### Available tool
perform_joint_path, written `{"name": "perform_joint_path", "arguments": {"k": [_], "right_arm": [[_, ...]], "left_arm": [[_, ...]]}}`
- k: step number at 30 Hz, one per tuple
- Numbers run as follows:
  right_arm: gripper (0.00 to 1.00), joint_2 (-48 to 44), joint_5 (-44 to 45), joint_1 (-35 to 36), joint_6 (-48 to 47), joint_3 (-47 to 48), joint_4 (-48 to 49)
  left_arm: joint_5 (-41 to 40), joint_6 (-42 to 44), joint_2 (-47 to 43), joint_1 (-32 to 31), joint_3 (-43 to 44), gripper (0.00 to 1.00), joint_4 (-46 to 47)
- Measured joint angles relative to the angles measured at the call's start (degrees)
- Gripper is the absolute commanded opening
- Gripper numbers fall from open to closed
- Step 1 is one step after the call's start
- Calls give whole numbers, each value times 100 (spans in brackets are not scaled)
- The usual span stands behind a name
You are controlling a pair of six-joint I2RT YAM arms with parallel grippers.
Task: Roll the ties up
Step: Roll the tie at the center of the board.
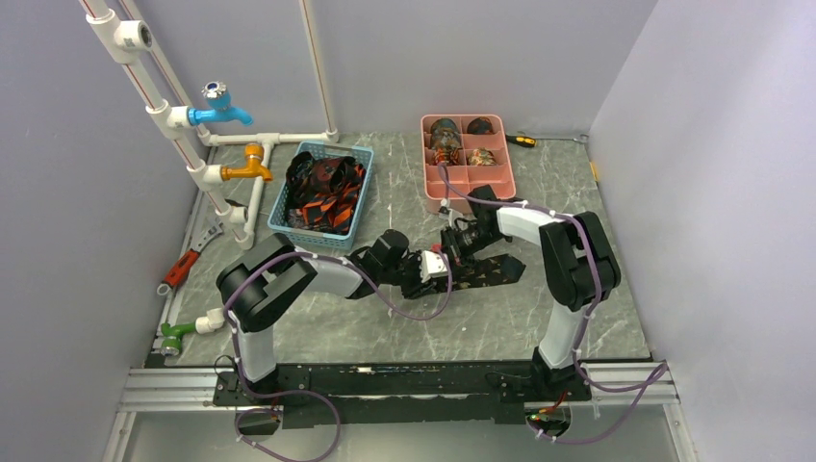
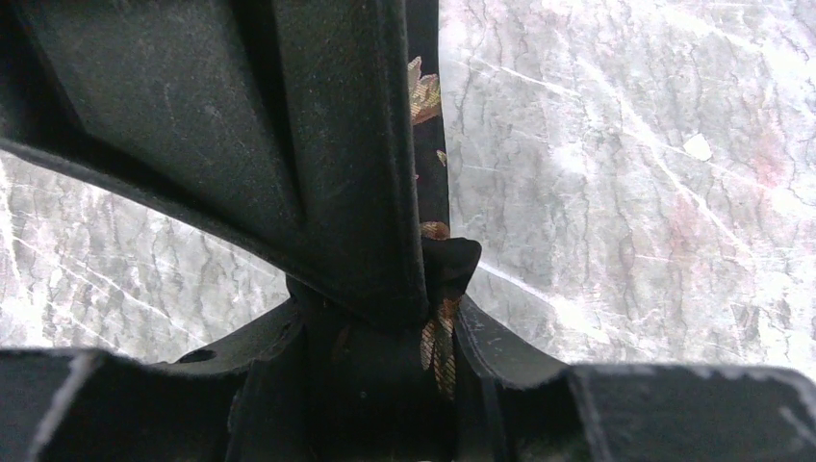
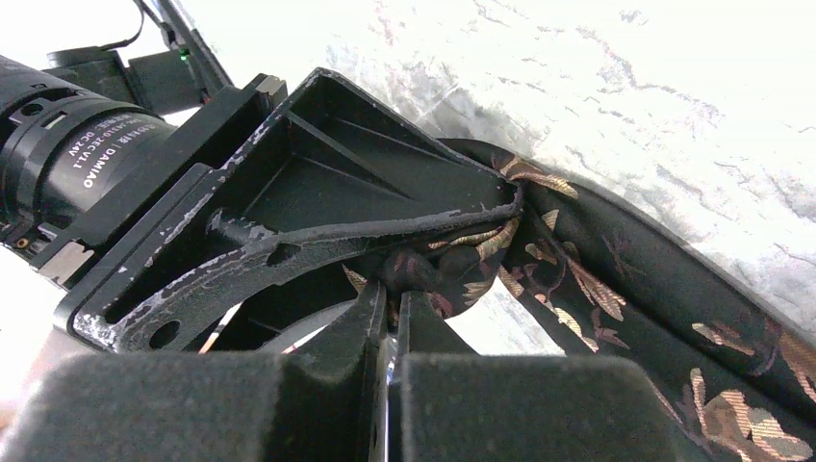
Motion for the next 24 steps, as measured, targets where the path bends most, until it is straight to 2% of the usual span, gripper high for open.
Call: {"name": "perform_joint_path", "arguments": {"k": [4, 9, 13, 19, 22, 24], "right_arm": [[0, 162, -122, -79, -35, 52, -103], [0, 391, -278, -337, -190, 98, -345], [0, 643, -221, -632, -352, 212, -656], [0, 1078, 96, -850, -498, 352, -793], [0, 1082, 195, -828, -509, 424, -870], [0, 1102, 245, -831, -531, 485, -927]], "left_arm": [[35, 66, 2, 0, 26, 60, -35], [275, 125, 85, 28, 92, 67, -4], [487, 96, 280, 39, 184, 68, 258], [675, -59, 713, 37, 579, 59, 551], [761, -173, 890, 37, 750, 47, 629], [782, -203, 944, 39, 800, 34, 660]]}}
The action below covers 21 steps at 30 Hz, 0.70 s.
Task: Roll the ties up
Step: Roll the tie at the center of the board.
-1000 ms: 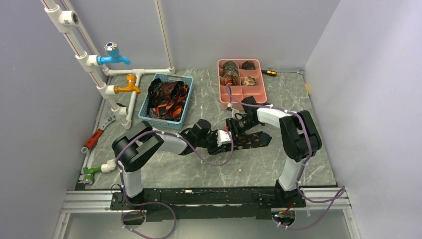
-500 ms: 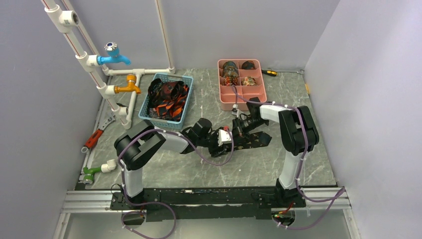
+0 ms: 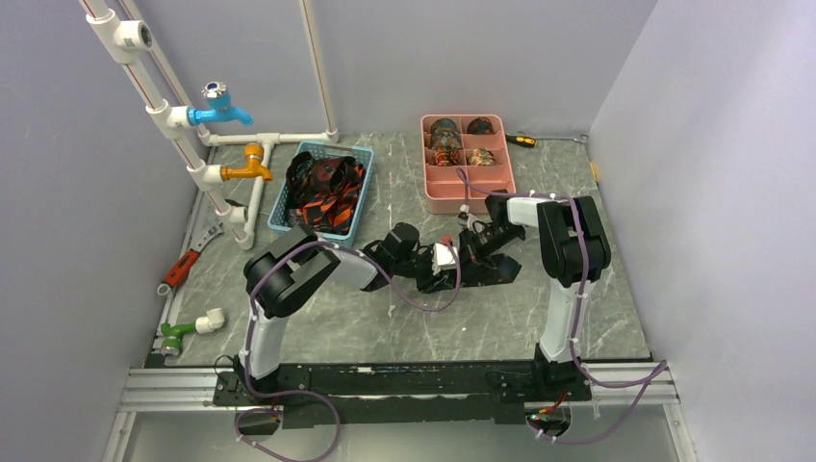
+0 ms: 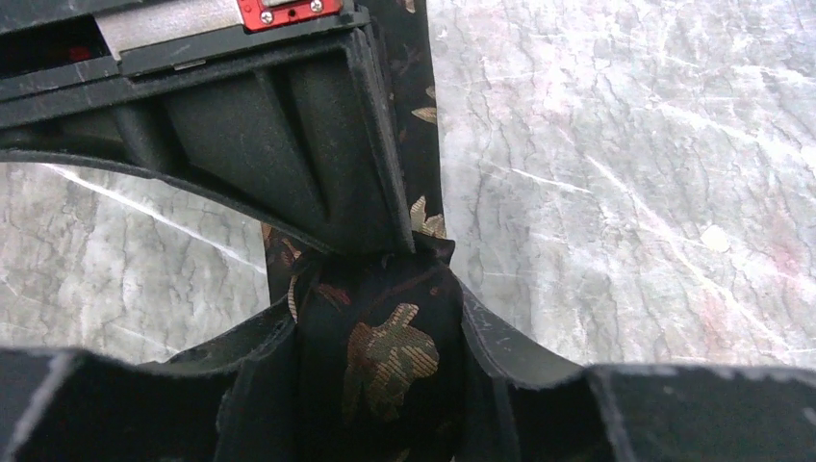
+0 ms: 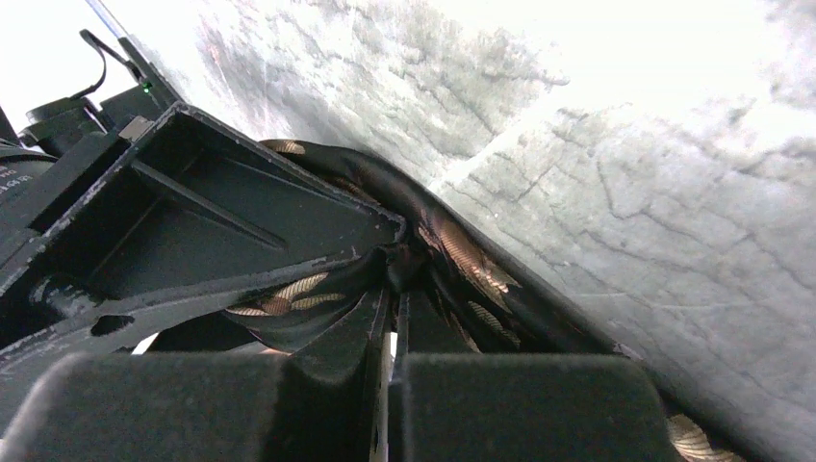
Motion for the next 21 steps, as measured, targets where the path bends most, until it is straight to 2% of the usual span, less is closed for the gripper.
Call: {"name": "perform_joint_path", "arguments": {"k": [3, 6, 9, 13, 18, 20, 21], "right_arm": [[0, 7, 22, -7, -50, 37, -39], [20, -17, 4, -9, -122, 37, -55], [41, -177, 122, 2, -251, 31, -109], [59, -728, 358, -55, -439, -72, -162], [60, -1541, 59, -66, -297, -319, -79], [55, -1580, -85, 35, -181, -380, 26], [48, -1534, -127, 79, -118, -407, 90]], "left_arm": [[-9, 2, 7, 0, 9, 21, -11], [-44, 37, -7, 0, -4, 15, -20], [-131, 105, -57, -15, -42, 14, -59], [-269, 188, -199, -22, -83, 17, -345], [-341, 203, -234, -28, 39, 20, -673], [-358, 203, -234, -35, 111, 20, -815], [-367, 203, -234, -35, 131, 20, -859]]}}
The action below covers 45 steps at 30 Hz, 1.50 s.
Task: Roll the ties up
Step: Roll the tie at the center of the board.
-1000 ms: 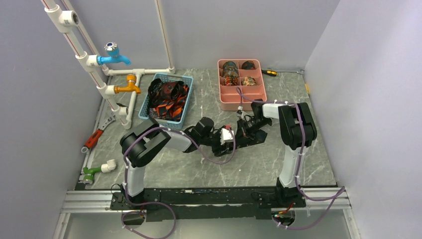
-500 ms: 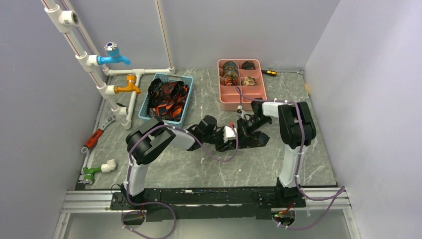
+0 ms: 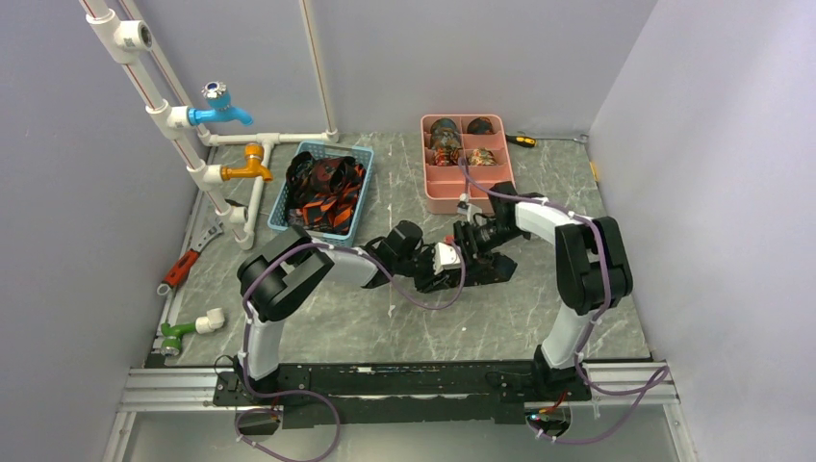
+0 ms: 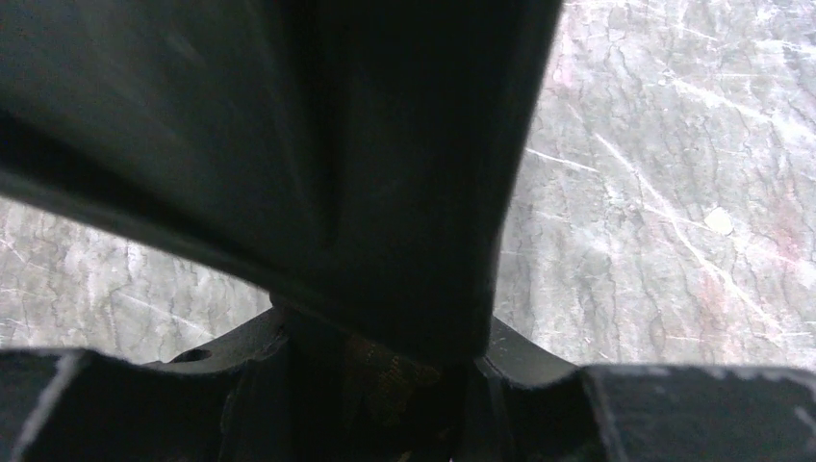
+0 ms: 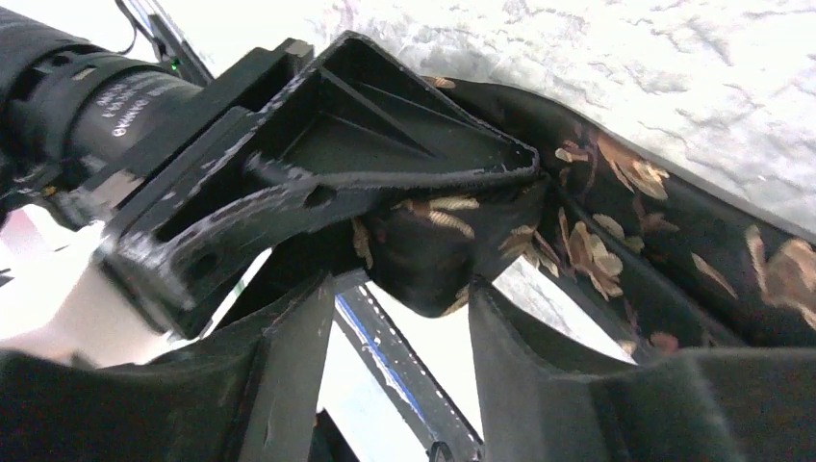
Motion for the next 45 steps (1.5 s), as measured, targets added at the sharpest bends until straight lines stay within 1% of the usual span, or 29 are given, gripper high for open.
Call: {"name": "perform_joint_path", "arguments": {"k": [2, 4, 5, 9, 11, 15, 18, 24, 26, 28, 31, 34, 37, 40, 43, 45], "right_arm": [[33, 192, -57, 94, 105, -24, 81], [8, 376, -35, 127, 140, -24, 146], [0, 448, -70, 118, 162, -15, 144], [0, 579, -179, 20, 149, 79, -11], [0, 640, -166, -17, 116, 103, -42], [0, 855, -170, -249, 66, 166, -166], [0, 1060, -223, -417, 48, 243, -348], [0, 1558, -105, -743, -208, 487, -697], [0, 1639, -26, -791, -328, 616, -780], [0, 1707, 31, -811, -398, 726, -892], [0, 1792, 72, -813, -496, 837, -1019], [0, 1812, 94, -817, -577, 879, -1091], [15, 1803, 70, -793, -686, 883, -1130], [30, 1690, 96, -717, -776, 767, -1088], [44, 1377, 153, -656, -907, 522, -1040], [51, 1075, 168, -643, -975, 433, -1056]], "left_arm": [[-17, 7, 0, -4, 55, 22, -109], [-17, 22, 0, -4, 70, 26, -153], [-17, 28, -2, -4, 74, 30, -164], [-7, 44, -2, -4, 98, 53, -208], [2, 55, -2, -4, 101, 61, -201], [57, 107, 11, -4, 140, 66, -212], [114, 127, 168, -7, 337, 69, -201], [372, 85, 706, -11, 1008, 66, -120], [437, 87, 800, -15, 1095, 63, -39], [503, 105, 833, -15, 1095, 57, 48], [525, 160, 837, -44, 1071, 37, 94], [487, 273, 837, -81, 1078, 25, 52], [387, 308, 785, -107, 1064, 21, -33], [151, 308, 551, -157, 839, 20, -173], [-87, 289, 195, -214, 490, 22, -426], [-297, 243, -11, -291, 317, 28, -588]]}}
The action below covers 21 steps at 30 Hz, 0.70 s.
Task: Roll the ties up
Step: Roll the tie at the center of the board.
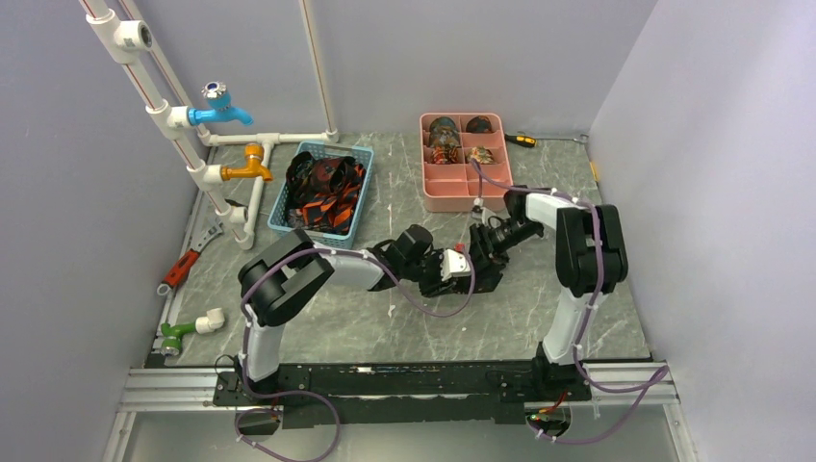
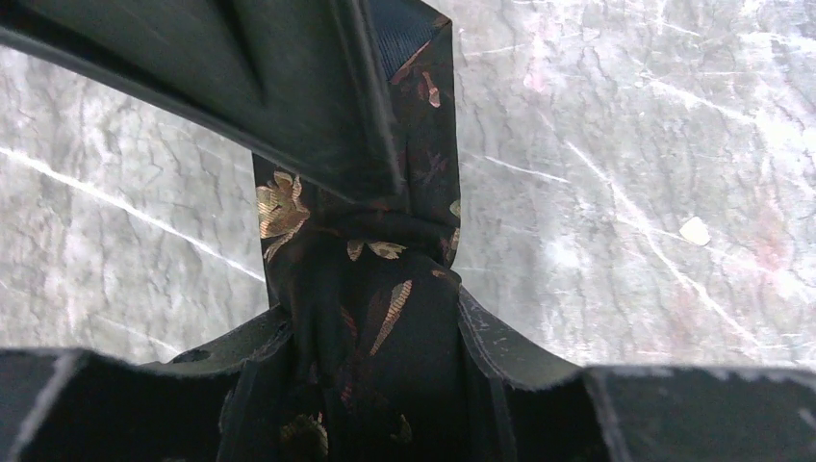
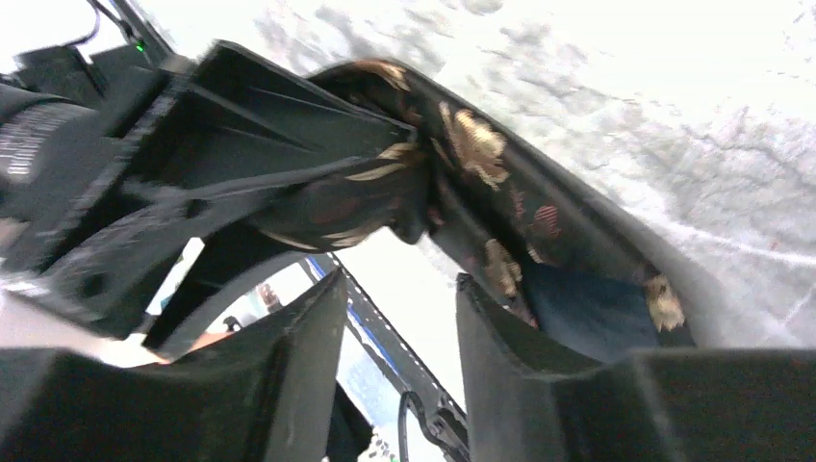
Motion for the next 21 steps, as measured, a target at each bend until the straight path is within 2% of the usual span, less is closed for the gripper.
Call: {"name": "perform_joint_path", "arguments": {"k": [6, 13, 14, 16, 18, 19, 21], "right_arm": [[54, -748, -271, 136, 125, -35, 173], [52, -723, -387, 649, 476, -424, 553], [48, -688, -378, 658, 514, -468, 625], [30, -608, -411, 656, 599, -505, 691], [5, -551, -507, 645, 710, -507, 702], [0, -551, -531, 634, 791, -507, 682], [0, -553, -553, 584, 863, -503, 658]], "left_arm": [[-446, -249, -111, -190, -46, 32, -160], [-623, -356, -109, -243, 44, 34, -293], [-621, -356, -109, -245, 44, 34, -297], [-627, -363, -109, -251, 50, 35, -308], [-627, -376, -109, -251, 50, 36, -308], [-625, -382, -109, -249, 50, 37, -308], [-625, -382, -109, -251, 48, 39, -306]]}}
